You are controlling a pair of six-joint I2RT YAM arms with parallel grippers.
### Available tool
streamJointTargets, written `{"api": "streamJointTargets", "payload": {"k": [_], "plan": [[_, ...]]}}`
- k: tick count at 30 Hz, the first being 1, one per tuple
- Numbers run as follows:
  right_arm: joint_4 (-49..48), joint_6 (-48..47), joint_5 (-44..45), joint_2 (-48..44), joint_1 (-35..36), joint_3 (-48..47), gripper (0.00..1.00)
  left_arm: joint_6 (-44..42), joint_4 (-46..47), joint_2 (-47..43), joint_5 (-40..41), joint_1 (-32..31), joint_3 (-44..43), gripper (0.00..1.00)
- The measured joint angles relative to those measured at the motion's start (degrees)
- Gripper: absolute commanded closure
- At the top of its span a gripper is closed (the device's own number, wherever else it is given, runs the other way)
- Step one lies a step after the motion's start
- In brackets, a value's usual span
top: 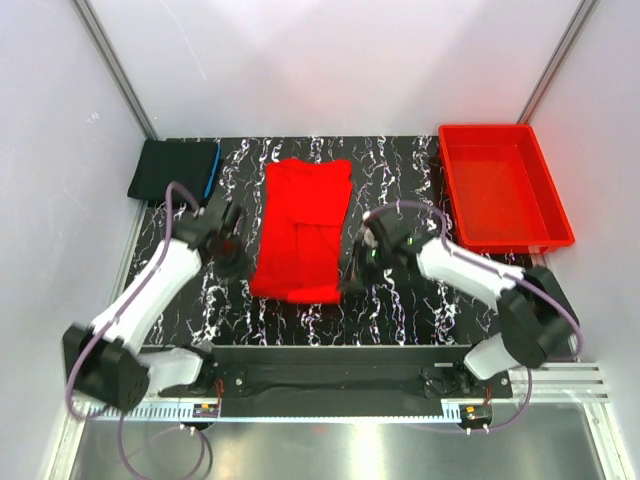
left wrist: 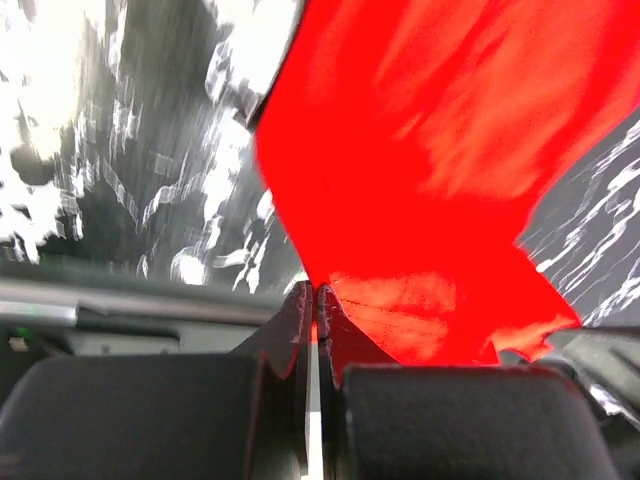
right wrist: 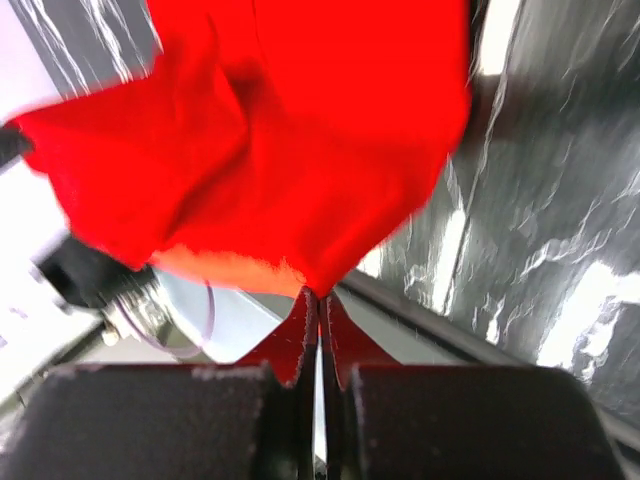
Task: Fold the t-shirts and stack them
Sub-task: Fold the tshirt
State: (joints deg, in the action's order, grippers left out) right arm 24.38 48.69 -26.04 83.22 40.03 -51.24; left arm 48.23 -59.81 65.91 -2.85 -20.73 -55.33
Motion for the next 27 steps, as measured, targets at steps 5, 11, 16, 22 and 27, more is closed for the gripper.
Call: {"api": "streamJointTargets", "payload": {"k": [5,11,16,22,27], "plan": [[3.7,-5.5,-0.2,11.0,-7.9,-14.0,1.0,-5.7,-0.1,17.5,3.5,0.6,-16.8,1.0],[7.9,-12.0,-2.2,25.2,-13.3,-29.8,1.0,-10.5,-0.1,36.3,5.7,2.5,-29.7,1.0],[11.5,-15.0,-3.7,33.8,-15.4,-37.9,1.0,-12.8,-0.8,43.8,5.9,5.0,-36.5,1.0],[14.5,-16.8,-5.1,40.5,-16.9,-45.1,1.0,-14.8,-0.3,49.3,4.2,7.2,-42.8,1.0],[16.1,-17.0,-5.8,43.2,-18.1,-48.1,0.96,-16.3,-0.2,53.4,1.6,7.5,-46.3,0.9]]}}
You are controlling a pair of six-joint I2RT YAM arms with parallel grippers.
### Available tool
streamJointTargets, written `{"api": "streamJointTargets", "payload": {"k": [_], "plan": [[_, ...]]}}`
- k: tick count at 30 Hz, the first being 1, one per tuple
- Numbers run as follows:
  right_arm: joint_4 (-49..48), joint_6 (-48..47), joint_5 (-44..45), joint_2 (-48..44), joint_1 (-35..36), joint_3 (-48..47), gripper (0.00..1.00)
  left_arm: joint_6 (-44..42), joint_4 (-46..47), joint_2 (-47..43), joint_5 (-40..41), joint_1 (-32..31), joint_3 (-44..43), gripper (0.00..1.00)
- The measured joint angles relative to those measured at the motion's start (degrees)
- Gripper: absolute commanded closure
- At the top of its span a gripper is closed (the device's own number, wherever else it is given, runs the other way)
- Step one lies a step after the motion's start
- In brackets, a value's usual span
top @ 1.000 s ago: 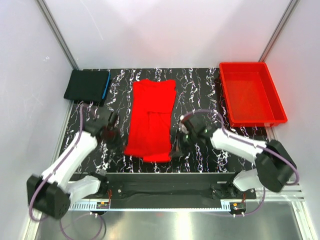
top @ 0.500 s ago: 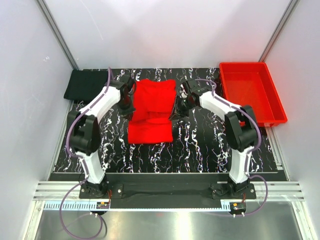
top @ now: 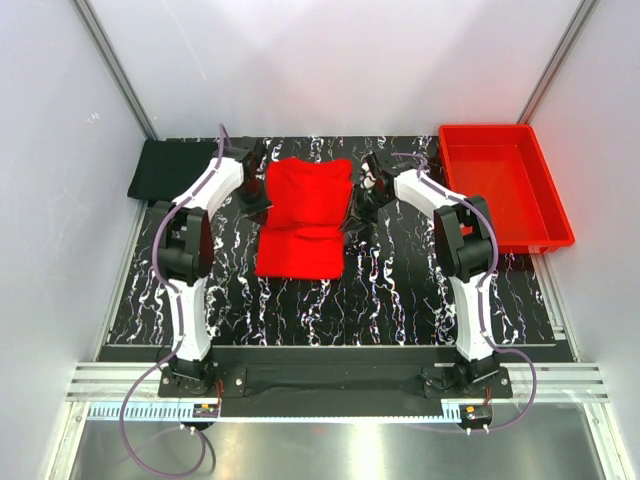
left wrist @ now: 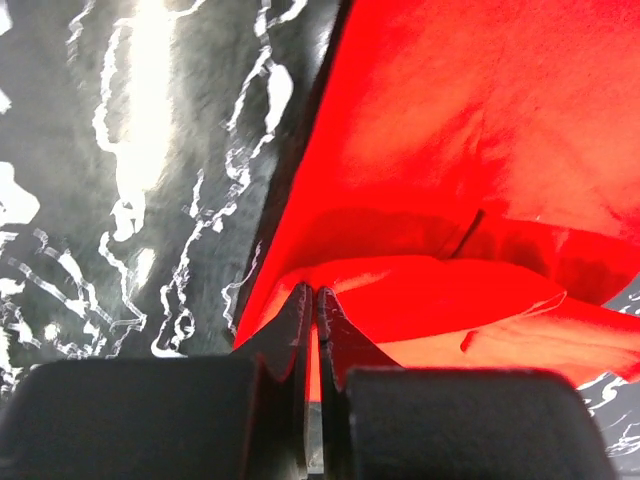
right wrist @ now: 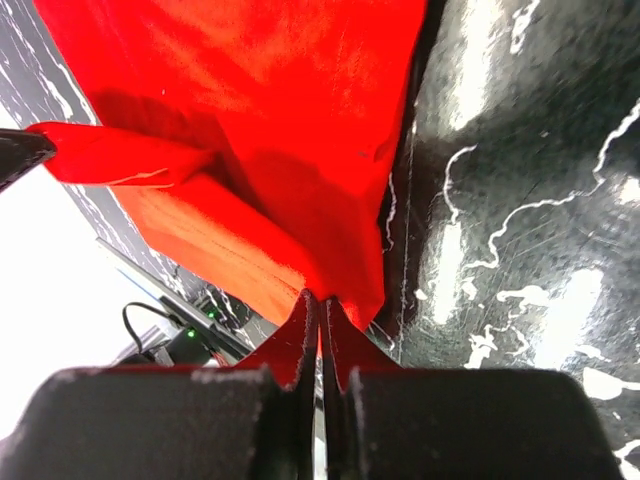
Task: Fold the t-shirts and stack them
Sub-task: Fold the tshirt
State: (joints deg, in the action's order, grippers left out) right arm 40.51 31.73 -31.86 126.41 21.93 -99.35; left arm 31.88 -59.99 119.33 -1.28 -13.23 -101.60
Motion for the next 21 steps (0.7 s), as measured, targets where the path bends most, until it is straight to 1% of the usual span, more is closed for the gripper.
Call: {"api": "streamJointTargets", "payload": {"k": [1,2,3,4,5,6,7,10,13,14,15,16,18,21], "plan": [[0.2,0.0,-0.3,0.3,-0.2,-0.4,0.9,-0.5,-0.1,0.9,-0.3,0.0,-0.8,0.84],[0.2,0.1,-0.3,0.6,-0.4,-0.6,0.77,-0.8,-0.2,1.7,-0.6,0.0,-1.6,0.78],[0.4,0.3,-0.5,0.9,-0.6,-0.9,0.75,-1.0,-0.4,2.6,-0.7,0.0,-2.5,0.72],[0.6,0.2,-0.6,1.3,-0.8,-1.4,0.71,-1.2,-0.7,3.5,-0.5,0.0,-3.5,0.57],[0.9,0.1,-0.7,1.9,-1.1,-2.1,0.6,-1.5,-0.9,4.0,0.2,0.0,-4.5,0.49],[1.2,0.1,-0.6,2.6,-1.3,-2.9,0.54,-1.5,-1.2,4.2,1.3,0.0,-5.2,0.45],[1.8,-0.1,-0.4,3.4,-1.7,-4.2,0.51,-1.5,-1.6,4.3,3.1,0.0,-6.0,0.41],[4.3,-1.9,1.8,5.2,-3.0,-7.7,0.48,-1.9,-2.0,3.0,7.7,0.2,-7.6,0.39],[6.7,-4.1,4.8,4.6,-3.8,-8.2,0.46,-3.1,-1.7,-1.5,11.1,0.4,-5.9,0.39],[6.5,-4.7,5.4,3.5,-3.8,-6.9,0.41,-3.6,-0.2,-4.8,11.2,0.4,-2.8,0.39],[5.6,-5.2,5.4,1.6,-3.8,-3.8,0.29,-4.0,0.2,-8.5,10.5,0.5,0.7,0.39],[5.2,-5.3,5.0,-0.5,-3.6,-0.8,0.26,-4.6,1.2,-12.3,9.1,0.6,5.0,0.39],[4.6,-5.9,3.3,-6.3,-2.7,7.5,0.22,-5.4,3.3,-19.9,5.4,0.8,14.4,0.36],[0.3,-5.3,-0.2,-14.9,-0.6,19.6,0.22,-5.9,6.4,-27.9,-1.5,0.7,28.4,0.33]]}}
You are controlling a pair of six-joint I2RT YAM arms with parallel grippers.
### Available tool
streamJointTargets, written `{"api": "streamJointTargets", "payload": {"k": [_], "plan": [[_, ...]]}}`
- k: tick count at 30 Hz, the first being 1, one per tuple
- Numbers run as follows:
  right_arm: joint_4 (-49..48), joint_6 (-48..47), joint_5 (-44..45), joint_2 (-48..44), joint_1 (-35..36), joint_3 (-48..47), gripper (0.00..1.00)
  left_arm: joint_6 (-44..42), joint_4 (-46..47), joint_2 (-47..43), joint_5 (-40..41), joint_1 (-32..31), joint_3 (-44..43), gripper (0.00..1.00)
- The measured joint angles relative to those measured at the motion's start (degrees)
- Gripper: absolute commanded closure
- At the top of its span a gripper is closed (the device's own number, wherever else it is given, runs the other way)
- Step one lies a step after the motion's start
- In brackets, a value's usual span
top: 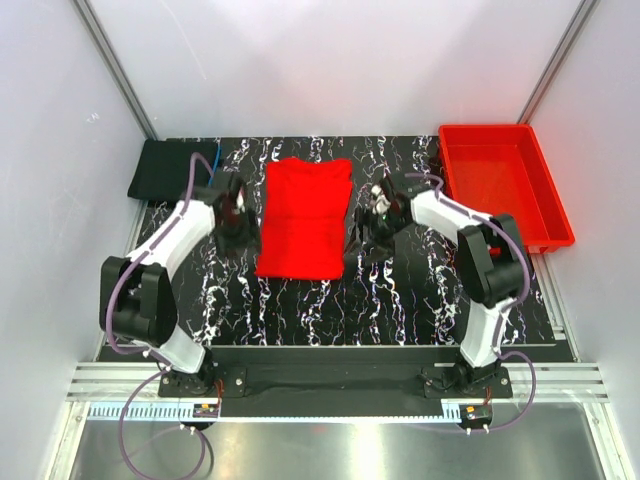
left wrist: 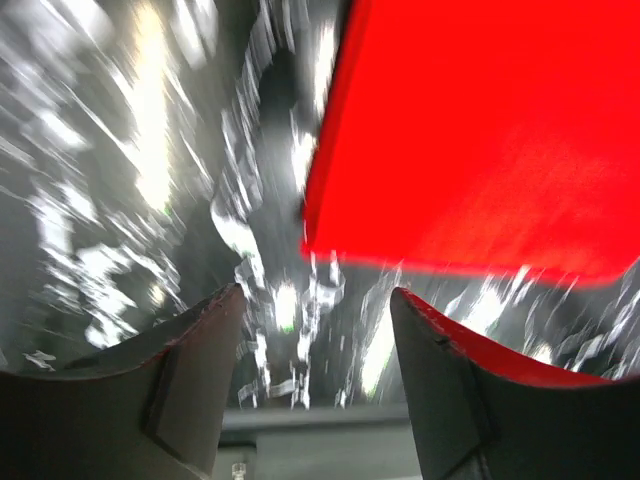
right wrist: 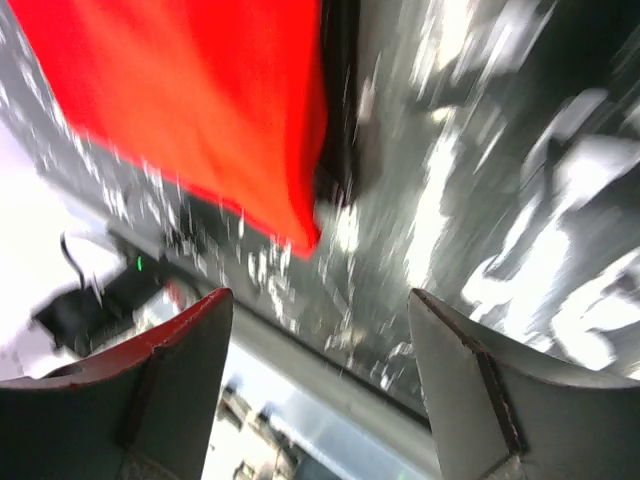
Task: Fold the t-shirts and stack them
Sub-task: Fold the tshirt
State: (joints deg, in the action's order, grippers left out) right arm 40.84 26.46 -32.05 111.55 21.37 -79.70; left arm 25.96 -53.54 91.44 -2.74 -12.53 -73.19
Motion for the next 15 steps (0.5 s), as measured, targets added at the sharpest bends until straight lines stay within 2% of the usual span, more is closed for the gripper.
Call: {"api": "streamJointTargets", "payload": {"k": [2,5,13,15], "plan": [[-2.8,1.3,-2.4,-3.4,1.6,6.2,0.23,-0.1,1.8,-1.3,-3.9,-0.2,7.2,0.33],[-8.7,3.5,-4.3,-3.7,3.9,11.8,0.25,-0.1,5.1,-0.1,-8.5,-0.3,14.2,0.33],[-19.3,9.2,-6.1,-1.7,6.4,16.2,0.25,1.4,12.6,0.6,-10.2,-0.3,15.9,0.32],[-21.6,10.4,-6.2,-1.2,6.4,16.2,0.29,1.9,13.5,0.5,-10.1,-0.2,15.9,0.32]]}}
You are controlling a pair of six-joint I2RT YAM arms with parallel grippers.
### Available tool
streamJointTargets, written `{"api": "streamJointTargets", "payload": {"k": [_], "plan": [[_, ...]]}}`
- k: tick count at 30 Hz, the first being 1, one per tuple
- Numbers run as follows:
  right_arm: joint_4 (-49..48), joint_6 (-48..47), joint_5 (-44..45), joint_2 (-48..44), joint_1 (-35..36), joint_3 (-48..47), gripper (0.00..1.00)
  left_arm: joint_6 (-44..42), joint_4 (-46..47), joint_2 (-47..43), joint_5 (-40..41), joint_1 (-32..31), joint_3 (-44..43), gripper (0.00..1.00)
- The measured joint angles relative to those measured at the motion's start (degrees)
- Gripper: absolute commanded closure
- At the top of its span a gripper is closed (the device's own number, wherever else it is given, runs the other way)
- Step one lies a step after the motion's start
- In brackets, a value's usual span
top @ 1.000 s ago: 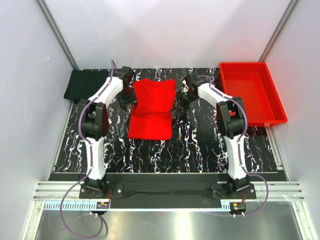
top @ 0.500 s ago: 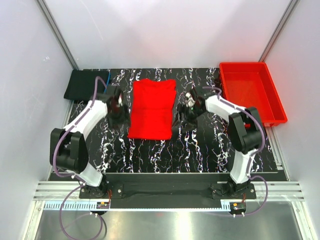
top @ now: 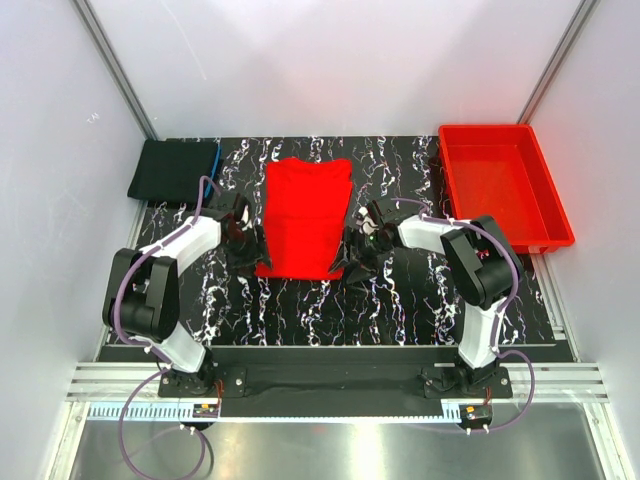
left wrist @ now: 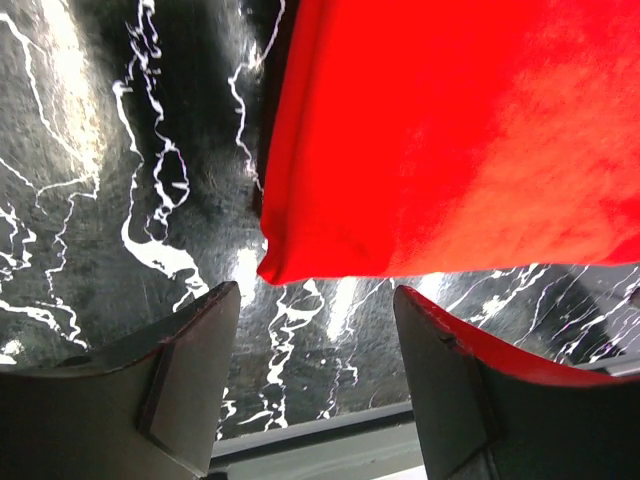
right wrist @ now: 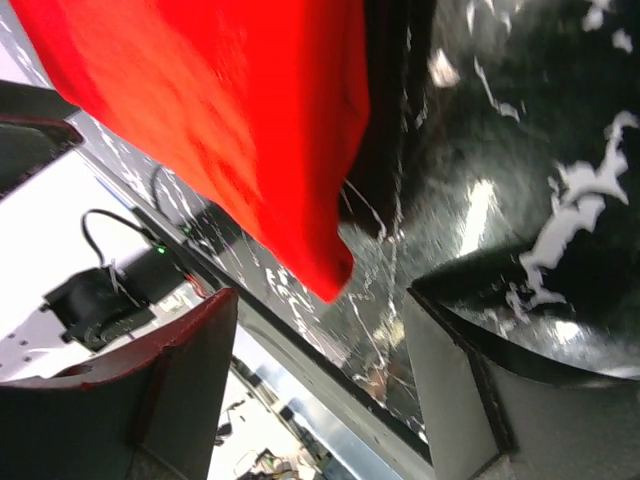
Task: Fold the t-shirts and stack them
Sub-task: Fold the tshirt
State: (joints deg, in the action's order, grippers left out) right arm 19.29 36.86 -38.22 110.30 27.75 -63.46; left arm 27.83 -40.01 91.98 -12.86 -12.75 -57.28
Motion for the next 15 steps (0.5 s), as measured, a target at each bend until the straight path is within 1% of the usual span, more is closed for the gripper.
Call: {"api": "streamJointTargets", "payload": {"k": [7,9,11,12,14,15], "plan": [[-1.8,1.5,0.2,0.9,0.0,-0.1,0.37,1.0,-0.1,0.0,1.1,1.0,-0.5,0.39],[-1.3,0.7,0.9,0.9,0.0,-0.4,0.39,0.9,0.0,0.0,1.3,1.5,-0.5,0.43],[-0.8,-0.3,1.8,0.9,0.0,-1.0,0.43,0.7,0.5,0.0,1.1,1.9,-0.5,0.46],[-0.3,-0.8,2.3,0.9,0.0,-1.3,0.48,0.6,0.9,0.0,1.0,2.1,-0.5,0.5],[0.3,-1.4,2.8,1.1,0.0,-2.1,0.57,0.3,1.5,0.2,0.8,2.2,-0.5,0.53],[0.5,-1.7,2.8,1.3,0.0,-2.6,0.58,0.2,1.9,0.5,0.6,2.1,-0.5,0.56]]}}
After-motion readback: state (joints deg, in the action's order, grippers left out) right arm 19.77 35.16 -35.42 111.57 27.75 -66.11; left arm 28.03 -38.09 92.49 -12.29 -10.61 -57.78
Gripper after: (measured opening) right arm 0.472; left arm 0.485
